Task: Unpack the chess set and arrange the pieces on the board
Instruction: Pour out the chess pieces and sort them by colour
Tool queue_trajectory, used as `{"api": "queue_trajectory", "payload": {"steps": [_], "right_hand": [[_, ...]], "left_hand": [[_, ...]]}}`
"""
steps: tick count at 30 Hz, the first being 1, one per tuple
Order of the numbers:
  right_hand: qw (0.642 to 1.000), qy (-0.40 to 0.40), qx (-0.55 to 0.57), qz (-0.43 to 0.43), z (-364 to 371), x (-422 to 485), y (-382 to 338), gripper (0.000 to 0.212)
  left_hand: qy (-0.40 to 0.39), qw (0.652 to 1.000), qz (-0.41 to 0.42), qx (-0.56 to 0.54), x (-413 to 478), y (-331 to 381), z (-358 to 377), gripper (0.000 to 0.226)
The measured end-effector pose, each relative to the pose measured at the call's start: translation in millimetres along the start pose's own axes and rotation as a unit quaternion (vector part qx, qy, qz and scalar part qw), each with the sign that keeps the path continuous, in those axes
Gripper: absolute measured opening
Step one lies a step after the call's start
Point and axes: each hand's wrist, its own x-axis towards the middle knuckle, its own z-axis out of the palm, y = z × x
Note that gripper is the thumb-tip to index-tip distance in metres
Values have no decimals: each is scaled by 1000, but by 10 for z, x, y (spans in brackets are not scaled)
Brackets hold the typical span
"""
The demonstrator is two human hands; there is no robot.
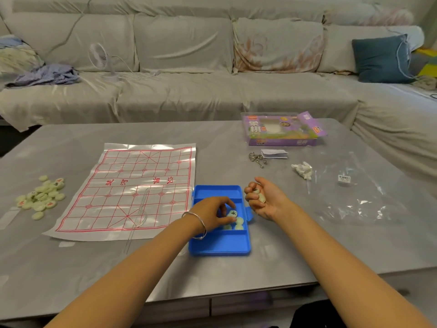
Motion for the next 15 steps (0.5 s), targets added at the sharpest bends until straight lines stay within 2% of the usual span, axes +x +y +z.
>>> {"api": "queue_trajectory", "payload": {"steps": [3, 11, 15], "right_hand": [[1000, 5, -2, -2, -31, -8, -12, 42], [1000, 16, -5, -15, -67, -5, -17, 41], [1000, 20, -9, -13, -83, -7, 18, 41]], "left_hand": [[15, 1000, 13, 16, 0, 7, 24, 42], [22, 993, 95, 67, -85, 88, 222, 43], [28, 991, 110, 65, -115, 39, 222, 39]]}}
